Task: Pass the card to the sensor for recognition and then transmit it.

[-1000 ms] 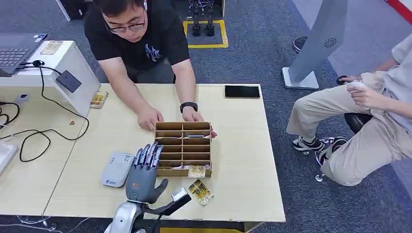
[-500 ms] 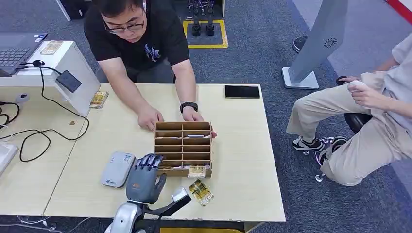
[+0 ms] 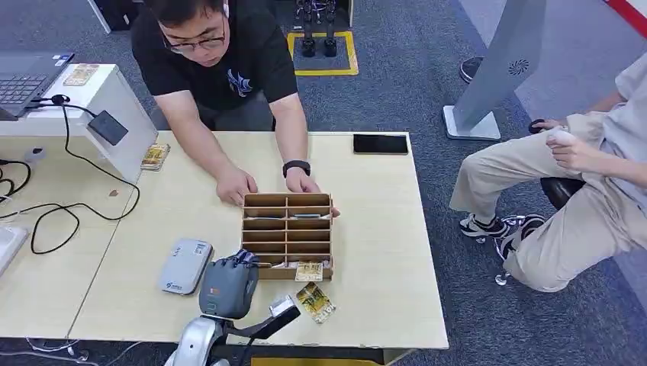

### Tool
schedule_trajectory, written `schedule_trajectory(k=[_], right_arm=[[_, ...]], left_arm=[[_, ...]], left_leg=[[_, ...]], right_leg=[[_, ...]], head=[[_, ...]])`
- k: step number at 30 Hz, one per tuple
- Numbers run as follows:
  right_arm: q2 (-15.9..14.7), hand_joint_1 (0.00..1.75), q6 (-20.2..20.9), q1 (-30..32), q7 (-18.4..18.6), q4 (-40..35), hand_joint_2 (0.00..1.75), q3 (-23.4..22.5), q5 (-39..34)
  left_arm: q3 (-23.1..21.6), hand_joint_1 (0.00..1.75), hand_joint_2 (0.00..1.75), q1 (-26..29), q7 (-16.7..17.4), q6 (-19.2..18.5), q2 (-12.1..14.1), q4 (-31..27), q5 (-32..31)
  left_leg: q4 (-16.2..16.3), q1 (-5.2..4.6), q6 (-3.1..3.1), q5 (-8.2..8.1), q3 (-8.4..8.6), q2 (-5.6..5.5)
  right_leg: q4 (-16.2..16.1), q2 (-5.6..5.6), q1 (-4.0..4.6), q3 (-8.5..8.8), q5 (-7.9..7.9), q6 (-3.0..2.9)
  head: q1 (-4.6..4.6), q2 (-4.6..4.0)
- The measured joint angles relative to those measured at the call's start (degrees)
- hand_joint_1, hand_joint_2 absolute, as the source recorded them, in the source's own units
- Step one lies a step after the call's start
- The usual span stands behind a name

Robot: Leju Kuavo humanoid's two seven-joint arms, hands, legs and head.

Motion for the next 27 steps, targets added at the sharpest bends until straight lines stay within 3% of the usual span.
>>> schedule_trajectory(k=[8,17,19,21,23,25,27], right_arm=[[0.0,0.0,0.0,0.0,-0.11,0.09,1.75,0.0,0.0],[0.0,0.0,0.0,-0.01,-0.2,0.22,1.75,0.04,-0.26],[0.0,0.0,0.0,0.0,-0.09,0.26,1.75,0.07,-0.37],[0.02,0.0,0.0,0.05,0.02,0.24,1.75,0.07,0.07],[0.02,0.0,0.0,0.13,-0.02,0.2,1.75,0.04,0.5],[0.15,0.0,0.0,0.13,-0.48,0.02,1.75,-0.18,0.48],[0.26,0.0,0.0,0.1,-0.63,-0.07,1.75,-0.39,0.72]], left_arm=[[0.02,1.75,1.75,-0.32,-1.7,-3.3,0.04,0.13,2.38],[0.0,1.75,1.75,-0.35,-1.77,-3.34,0.09,0.37,2.8],[0.0,1.75,1.75,-0.28,-2.56,-1.52,0.09,0.37,4.75],[0.02,1.75,1.75,0.25,-5.85,2.06,-0.02,0.33,10.84],[0.39,1.75,1.75,1.49,-12.89,4.68,-0.77,-1.93,23.06],[0.98,1.75,1.75,2.26,-19.27,5.18,-1.64,-5.58,33.68],[1.33,1.75,1.75,2.39,-21.9,5.01,-2.16,-8.79,37.77]], left_leg=[[0.0,0.0,0.0,0.0,0.01,-0.01],[0.0,0.0,0.0,0.0,0.02,-0.01],[0.0,0.0,0.0,0.0,0.01,-0.01],[0.0,0.0,0.0,0.0,0.01,0.0],[0.0,0.0,0.0,0.0,0.0,0.0],[0.0,0.0,0.0,0.0,-0.03,-0.03],[0.0,0.0,0.0,0.0,-0.02,-0.02]], right_leg=[[0.0,-0.01,0.0,0.02,0.0,0.0],[0.0,-0.01,0.0,0.03,0.0,0.0],[0.0,-0.01,0.0,0.03,0.0,0.0],[0.0,0.0,0.0,0.02,0.0,0.0],[0.0,0.0,0.0,0.0,0.0,0.0],[0.0,-0.04,0.0,0.0,0.0,0.0],[0.0,-0.03,0.0,0.01,0.0,0.0]], head=[[0.0,0.0],[0.0,0.0],[0.0,0.0],[0.0,0.0],[-0.02,0.0],[0.0,0.0],[-0.02,0.0]])
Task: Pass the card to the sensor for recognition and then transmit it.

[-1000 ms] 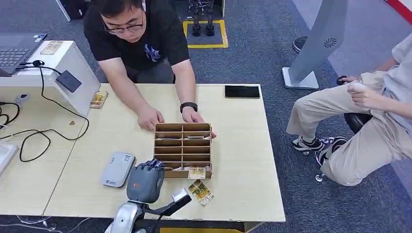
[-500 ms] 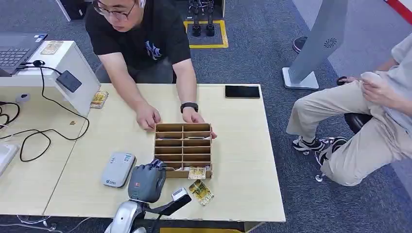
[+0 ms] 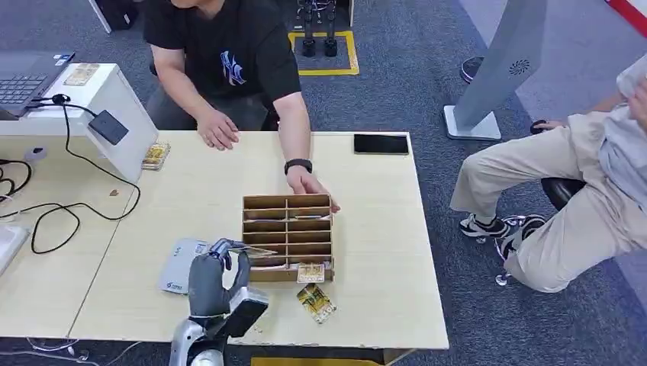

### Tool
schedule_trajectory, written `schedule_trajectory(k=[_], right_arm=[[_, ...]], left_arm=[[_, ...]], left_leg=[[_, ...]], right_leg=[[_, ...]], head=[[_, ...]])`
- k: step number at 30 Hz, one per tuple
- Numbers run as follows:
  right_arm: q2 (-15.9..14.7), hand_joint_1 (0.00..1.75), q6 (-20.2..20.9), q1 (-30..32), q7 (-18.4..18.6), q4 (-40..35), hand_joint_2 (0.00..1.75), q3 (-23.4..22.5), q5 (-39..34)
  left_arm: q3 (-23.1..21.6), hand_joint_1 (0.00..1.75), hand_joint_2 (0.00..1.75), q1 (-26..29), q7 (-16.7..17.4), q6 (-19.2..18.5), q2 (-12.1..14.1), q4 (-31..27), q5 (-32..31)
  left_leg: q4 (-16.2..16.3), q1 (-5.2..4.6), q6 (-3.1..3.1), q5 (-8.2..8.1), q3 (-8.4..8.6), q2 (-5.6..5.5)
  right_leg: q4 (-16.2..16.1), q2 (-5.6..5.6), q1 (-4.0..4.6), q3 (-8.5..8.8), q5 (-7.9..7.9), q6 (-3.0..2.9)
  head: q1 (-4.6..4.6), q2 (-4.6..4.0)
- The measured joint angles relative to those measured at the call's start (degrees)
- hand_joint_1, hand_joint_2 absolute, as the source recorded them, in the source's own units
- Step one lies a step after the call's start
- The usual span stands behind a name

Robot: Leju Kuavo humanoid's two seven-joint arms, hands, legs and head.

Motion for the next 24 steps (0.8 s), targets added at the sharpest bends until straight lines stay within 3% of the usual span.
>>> schedule_trajectory(k=[6,12,18,24], right_arm=[[0.42,0.0,0.0,-0.14,-0.5,-0.48,1.75,-1.42,2.23],[0.83,0.0,0.0,-0.13,-0.13,-1.22,1.75,-2.67,3.85],[0.9,0.0,0.0,-0.18,-0.35,-1.44,1.75,-2.91,4.09],[0.9,0.0,0.0,-0.23,-0.52,-1.53,1.75,-2.91,5.0]], left_arm=[[1.92,1.75,1.75,1.06,-9.12,0.59,-1.99,-9.14,2.53],[2.91,1.75,1.75,0.77,-10.58,0.98,-2.43,-17.75,2.62],[4.35,1.75,1.75,-1.07,-12.65,1.01,-2.3,-20.87,6.45],[5.27,1.75,1.75,-5.19,-9.48,0.37,-1.29,-21.02,12.46]], left_leg=[[0.0,0.01,0.0,0.0,0.01,0.01],[0.0,0.01,0.0,0.0,0.03,0.01],[0.0,0.01,0.0,0.0,0.03,0.01],[0.0,0.01,-0.02,0.03,0.03,0.01]], right_leg=[[0.0,0.0,0.0,0.0,0.0,0.0],[0.01,0.0,0.01,0.01,0.0,0.0],[0.01,0.01,0.01,0.01,0.0,0.0],[0.01,0.0,0.0,0.01,0.02,-0.01]], head=[[0.0,0.0],[0.0,0.0],[0.02,0.0],[0.0,0.0]])
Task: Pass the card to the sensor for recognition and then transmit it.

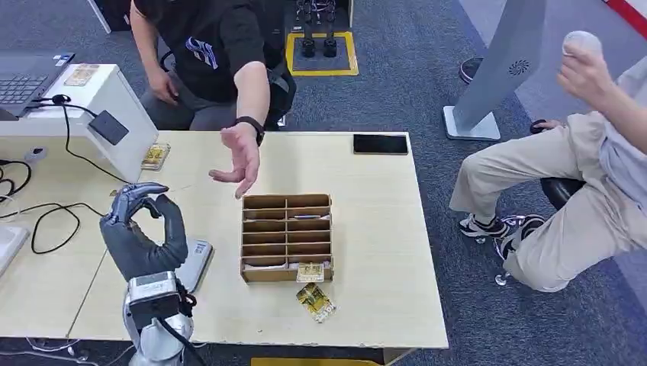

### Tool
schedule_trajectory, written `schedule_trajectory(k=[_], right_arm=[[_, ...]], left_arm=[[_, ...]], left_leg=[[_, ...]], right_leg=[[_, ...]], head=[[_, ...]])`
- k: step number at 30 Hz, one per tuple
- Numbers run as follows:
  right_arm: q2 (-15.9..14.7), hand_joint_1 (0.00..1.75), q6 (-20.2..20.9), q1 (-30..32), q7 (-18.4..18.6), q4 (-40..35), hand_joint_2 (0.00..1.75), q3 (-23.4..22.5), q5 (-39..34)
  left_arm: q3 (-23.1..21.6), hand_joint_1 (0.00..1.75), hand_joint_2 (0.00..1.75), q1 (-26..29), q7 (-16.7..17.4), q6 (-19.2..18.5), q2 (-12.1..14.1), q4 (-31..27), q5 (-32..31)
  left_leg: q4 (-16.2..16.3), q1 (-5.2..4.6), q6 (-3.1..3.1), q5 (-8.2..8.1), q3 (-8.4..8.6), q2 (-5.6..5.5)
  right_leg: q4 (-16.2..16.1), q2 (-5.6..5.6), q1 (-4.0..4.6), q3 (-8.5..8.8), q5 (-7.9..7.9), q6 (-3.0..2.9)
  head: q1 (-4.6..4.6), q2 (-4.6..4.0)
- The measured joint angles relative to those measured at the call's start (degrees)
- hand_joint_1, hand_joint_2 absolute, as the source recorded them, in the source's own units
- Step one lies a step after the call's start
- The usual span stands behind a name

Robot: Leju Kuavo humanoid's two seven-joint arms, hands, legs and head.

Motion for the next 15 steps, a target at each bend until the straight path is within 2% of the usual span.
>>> schedule_trajectory(k=[3,6,8,15], right_arm=[[0.0,0.0,0.0,-0.03,-0.22,0.02,1.75,-0.02,0.66],[-0.02,0.0,0.0,-0.43,-0.31,0.44,1.75,-0.02,2.21],[-0.02,0.0,0.0,-0.68,-0.2,0.68,1.75,-0.02,3.04],[-0.11,0.0,0.0,-1.41,0.94,1.55,1.75,-0.02,5.79]], left_arm=[[0.41,1.75,1.75,-2.26,2.65,-0.39,0.48,0.87,0.5],[1.44,1.75,1.75,-6.52,6.78,-0.28,0.94,4.55,-1.73],[2.25,1.75,1.75,-9.07,8.24,-0.13,1.29,7.44,-3.4],[5.66,1.75,1.75,-17.42,18.37,0.26,2.67,20.34,-18.59]], left_leg=[[0.0,0.0,0.0,0.0,-0.01,0.0],[0.0,0.0,0.02,0.02,0.0,-0.01],[0.0,0.0,0.0,0.03,0.01,0.03],[0.0,0.01,-0.01,0.05,0.01,0.01]], right_leg=[[0.0,0.0,0.0,-0.02,0.01,-0.01],[0.0,0.0,0.0,-0.01,0.03,-0.03],[0.01,0.02,0.0,-0.02,0.05,-0.04],[0.02,0.01,0.01,0.0,0.06,-0.05]], head=[[0.0,0.0],[0.02,0.0],[-0.02,0.0],[0.0,0.0]])
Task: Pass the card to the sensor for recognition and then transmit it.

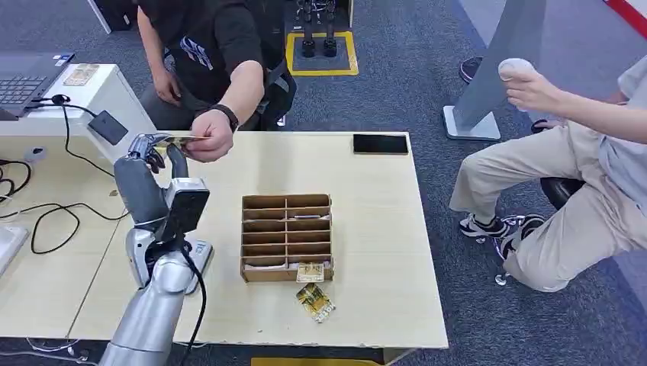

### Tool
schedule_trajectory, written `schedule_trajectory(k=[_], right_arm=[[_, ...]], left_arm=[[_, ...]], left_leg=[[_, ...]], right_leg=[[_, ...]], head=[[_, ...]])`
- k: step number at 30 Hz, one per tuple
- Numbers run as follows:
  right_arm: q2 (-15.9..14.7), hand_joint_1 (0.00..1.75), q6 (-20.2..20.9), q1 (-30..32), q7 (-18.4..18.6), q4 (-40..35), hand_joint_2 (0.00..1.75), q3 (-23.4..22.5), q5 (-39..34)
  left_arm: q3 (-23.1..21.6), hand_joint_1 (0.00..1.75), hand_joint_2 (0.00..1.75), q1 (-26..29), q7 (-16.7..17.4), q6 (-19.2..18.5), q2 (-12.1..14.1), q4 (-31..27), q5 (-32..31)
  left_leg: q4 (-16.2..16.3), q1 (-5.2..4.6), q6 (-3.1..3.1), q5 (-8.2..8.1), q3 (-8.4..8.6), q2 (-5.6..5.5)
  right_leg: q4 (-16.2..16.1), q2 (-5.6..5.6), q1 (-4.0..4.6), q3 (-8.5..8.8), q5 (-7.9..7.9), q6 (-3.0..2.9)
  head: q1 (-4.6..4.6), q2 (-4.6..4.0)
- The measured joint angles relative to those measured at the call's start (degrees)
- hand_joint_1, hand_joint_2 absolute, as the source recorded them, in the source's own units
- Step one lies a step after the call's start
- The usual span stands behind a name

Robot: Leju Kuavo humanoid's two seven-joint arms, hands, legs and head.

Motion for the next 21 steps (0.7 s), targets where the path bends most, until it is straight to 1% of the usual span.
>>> schedule_trajectory(k=[2,5,9,11,12,13,14,16,19,21], right_arm=[[-0.04,0.0,0.0,-0.28,0.5,0.24,1.75,0.0,0.52],[-0.11,0.0,0.0,-0.44,0.79,0.52,1.75,0.0,1.16],[-0.17,0.0,0.0,-0.62,0.76,0.85,1.75,0.0,1.11],[-0.2,0.0,0.0,-0.72,0.68,1.0,1.75,0.0,1.09],[-0.22,0.0,0.0,-0.75,0.74,1.05,1.75,0.0,1.16],[-0.22,0.0,0.0,-0.79,0.85,1.07,1.75,0.0,1.18],[-0.22,0.0,0.0,-0.87,1.09,1.07,1.75,0.0,1.2],[-0.22,0.0,0.0,-0.89,1.4,1.07,1.75,0.0,1.18],[-0.22,0.0,0.0,-0.86,1.51,1.07,1.75,0.0,1.07],[-0.22,0.0,0.0,-0.87,1.51,1.07,1.75,0.0,1.07]], left_arm=[[0.85,1.75,1.75,-2.02,2.88,0.0,0.61,3.98,-4.5],[1.85,1.75,1.75,-4.18,5.08,-0.02,1.31,9.18,-7.74],[3.17,1.75,1.75,-6.28,7.71,-0.15,1.88,14.24,-9.17],[3.76,1.75,1.75,-6.91,7.91,-0.2,1.92,15.84,-9.19],[3.91,0.47,1.75,-7.16,7.97,-0.2,1.99,16.47,-9.19],[4.06,0.0,1.75,-7.4,8.34,-0.2,2.03,16.95,-9.19],[4.41,0.0,1.75,-7.6,8.75,-0.2,2.05,17.56,-9.04],[5.18,0.0,1.75,-8.06,8.89,-0.2,2.05,18.83,-6.85],[6.73,0.0,1.75,-8.19,7.62,0.04,1.94,19.95,-2.76],[7.45,0.0,1.75,-8.21,7.23,0.11,1.88,20.4,-1.78]], left_leg=[[0.0,0.0,-0.01,0.01,0.0,0.01],[0.0,0.0,-0.02,0.01,0.01,0.04],[0.0,0.01,-0.02,0.01,0.0,0.06],[0.0,0.01,-0.02,0.01,0.0,0.1],[0.0,0.01,-0.02,0.01,0.0,0.1],[0.0,0.01,-0.02,0.01,-0.01,0.08],[0.0,0.01,-0.02,0.01,-0.01,0.08],[0.0,0.01,-0.02,0.0,-0.01,0.09],[0.0,0.01,-0.02,0.0,-0.01,0.1],[0.0,0.01,-0.02,0.01,-0.01,0.1]], right_leg=[[0.0,0.02,0.0,0.0,0.0,-0.01],[0.01,0.04,0.0,-0.02,0.02,-0.02],[0.02,0.07,0.01,-0.03,0.02,-0.02],[0.02,0.13,0.0,-0.05,0.02,-0.02],[0.02,0.13,0.01,-0.05,0.02,-0.02],[0.02,0.12,0.0,-0.04,0.01,-0.02],[0.02,0.12,0.0,-0.04,0.01,-0.03],[0.01,0.12,0.0,-0.04,0.01,-0.03],[0.01,0.14,0.0,-0.06,0.01,-0.03],[0.01,0.13,0.0,-0.06,0.01,-0.03]], head=[[0.0,0.0],[0.02,0.0],[0.02,0.0],[0.02,0.0],[0.0,0.0],[0.02,0.0],[0.0,-0.02],[0.02,0.0],[0.0,0.0],[0.02,0.0]])
